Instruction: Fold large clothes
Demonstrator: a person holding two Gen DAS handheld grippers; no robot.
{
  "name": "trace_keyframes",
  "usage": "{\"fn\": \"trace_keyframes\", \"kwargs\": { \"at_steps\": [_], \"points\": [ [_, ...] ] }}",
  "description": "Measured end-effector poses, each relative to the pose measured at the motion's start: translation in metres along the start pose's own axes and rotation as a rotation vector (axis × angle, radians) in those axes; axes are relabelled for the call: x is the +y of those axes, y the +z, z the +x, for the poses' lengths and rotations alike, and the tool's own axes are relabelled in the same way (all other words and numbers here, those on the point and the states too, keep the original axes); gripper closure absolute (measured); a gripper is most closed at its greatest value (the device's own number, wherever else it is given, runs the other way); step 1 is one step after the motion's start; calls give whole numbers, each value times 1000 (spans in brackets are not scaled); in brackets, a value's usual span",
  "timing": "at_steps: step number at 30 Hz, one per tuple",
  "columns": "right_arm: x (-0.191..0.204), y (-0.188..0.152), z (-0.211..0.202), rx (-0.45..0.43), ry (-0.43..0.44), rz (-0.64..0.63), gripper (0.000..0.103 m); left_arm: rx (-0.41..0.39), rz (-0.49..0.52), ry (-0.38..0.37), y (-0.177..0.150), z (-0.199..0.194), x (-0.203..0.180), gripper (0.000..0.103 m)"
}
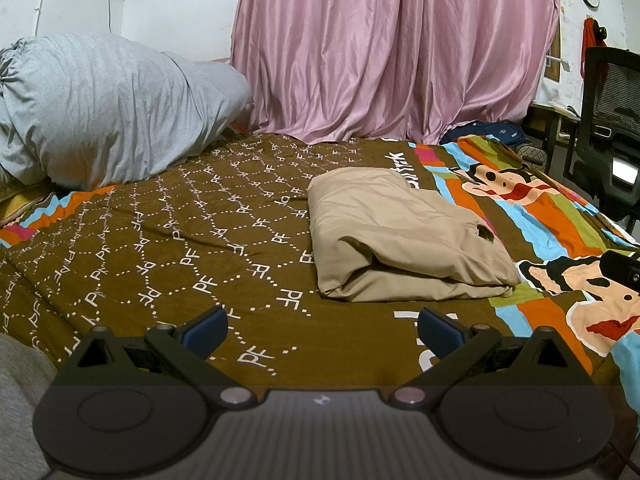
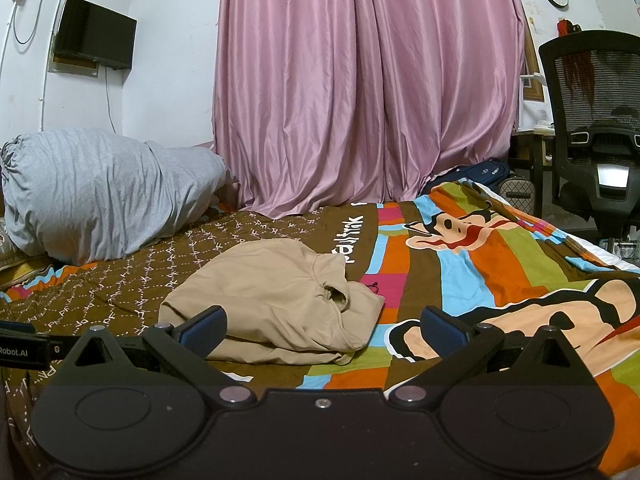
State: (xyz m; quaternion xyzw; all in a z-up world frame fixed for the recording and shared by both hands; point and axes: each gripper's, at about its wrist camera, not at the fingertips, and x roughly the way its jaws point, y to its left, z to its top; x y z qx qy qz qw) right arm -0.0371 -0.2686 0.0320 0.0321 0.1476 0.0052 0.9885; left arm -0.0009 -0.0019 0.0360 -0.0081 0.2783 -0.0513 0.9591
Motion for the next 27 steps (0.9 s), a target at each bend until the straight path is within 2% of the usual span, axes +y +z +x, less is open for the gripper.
{"fn": "trace_keyframes", "kwargs": {
  "at_steps": [16, 23, 27],
  "points": [
    [1, 0, 0, 1, 0, 3, 1, 2, 4, -9, 1, 1, 0, 0],
    [1, 0, 0, 2, -1, 4, 1, 10, -16, 56, 3, 3, 8, 0],
    [1, 1, 0, 1, -1, 4, 1, 22, -25, 67, 6, 4, 12, 0]
  ]
}}
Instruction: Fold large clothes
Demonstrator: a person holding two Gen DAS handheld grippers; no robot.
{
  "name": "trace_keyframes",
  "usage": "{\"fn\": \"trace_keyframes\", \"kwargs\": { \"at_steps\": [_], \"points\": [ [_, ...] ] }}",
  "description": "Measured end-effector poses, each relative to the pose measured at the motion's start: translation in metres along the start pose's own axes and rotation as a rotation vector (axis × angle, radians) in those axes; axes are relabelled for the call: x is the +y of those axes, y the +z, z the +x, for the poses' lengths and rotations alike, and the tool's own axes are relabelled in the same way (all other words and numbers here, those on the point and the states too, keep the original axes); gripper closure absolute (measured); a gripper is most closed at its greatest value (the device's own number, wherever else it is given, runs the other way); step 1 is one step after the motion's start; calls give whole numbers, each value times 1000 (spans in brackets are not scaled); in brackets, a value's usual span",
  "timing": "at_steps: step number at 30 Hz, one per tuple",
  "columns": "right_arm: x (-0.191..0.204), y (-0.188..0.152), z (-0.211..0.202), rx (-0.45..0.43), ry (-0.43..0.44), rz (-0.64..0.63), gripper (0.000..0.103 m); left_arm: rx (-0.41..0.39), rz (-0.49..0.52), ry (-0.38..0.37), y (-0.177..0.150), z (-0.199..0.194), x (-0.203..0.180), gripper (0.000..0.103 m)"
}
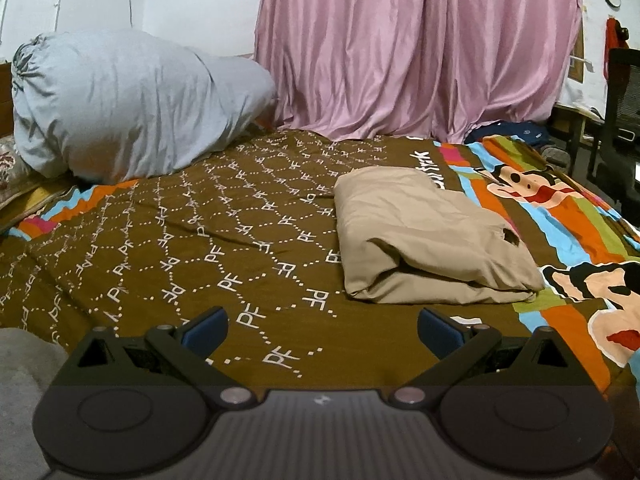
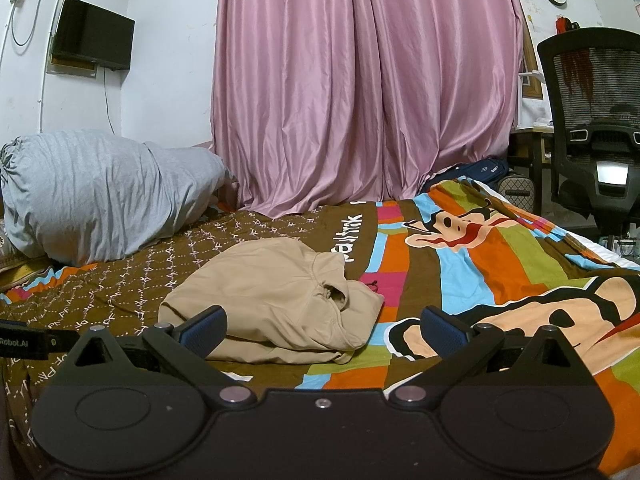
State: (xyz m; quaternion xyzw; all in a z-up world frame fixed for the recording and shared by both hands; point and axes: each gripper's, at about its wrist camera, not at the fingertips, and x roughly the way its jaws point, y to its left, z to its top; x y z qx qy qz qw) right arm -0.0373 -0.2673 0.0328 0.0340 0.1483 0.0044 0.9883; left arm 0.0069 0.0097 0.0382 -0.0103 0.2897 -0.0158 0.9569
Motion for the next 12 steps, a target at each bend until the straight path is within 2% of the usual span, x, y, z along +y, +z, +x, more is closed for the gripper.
{"fn": "trace_keyframes", "kwargs": {
  "at_steps": [12],
  "points": [
    [1, 0, 0, 1, -1, 2, 1, 1, 12, 6, 2, 1, 1, 0]
  ]
}}
